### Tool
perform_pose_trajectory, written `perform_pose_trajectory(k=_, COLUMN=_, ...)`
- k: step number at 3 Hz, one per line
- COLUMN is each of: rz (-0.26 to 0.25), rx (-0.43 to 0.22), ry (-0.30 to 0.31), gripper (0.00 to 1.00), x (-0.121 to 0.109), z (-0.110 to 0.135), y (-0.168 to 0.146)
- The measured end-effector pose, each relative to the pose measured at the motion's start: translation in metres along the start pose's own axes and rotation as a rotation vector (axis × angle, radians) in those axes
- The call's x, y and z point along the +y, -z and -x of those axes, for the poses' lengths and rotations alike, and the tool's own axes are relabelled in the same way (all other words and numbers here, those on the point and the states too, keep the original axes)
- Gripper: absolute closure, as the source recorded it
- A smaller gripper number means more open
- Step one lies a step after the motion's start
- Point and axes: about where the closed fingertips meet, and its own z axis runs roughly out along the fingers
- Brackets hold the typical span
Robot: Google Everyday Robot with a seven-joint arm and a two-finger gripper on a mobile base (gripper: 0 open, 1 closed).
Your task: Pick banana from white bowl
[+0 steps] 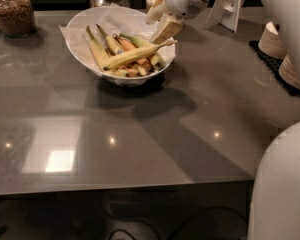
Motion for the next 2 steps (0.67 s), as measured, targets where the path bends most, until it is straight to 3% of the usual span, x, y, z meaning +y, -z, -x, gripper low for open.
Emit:
perform_pose_trajectory(k=1, rz=0.032, rx=-0.018, ry=-0.018, gripper=0.53, x=0.001, z=-0.004, y=-0.017)
perform_pose_trajectory(k=2, rz=0.063, rx=-0.037, ry=-0.027, gripper=0.45, x=0.002, z=-0.003, y=-0.033)
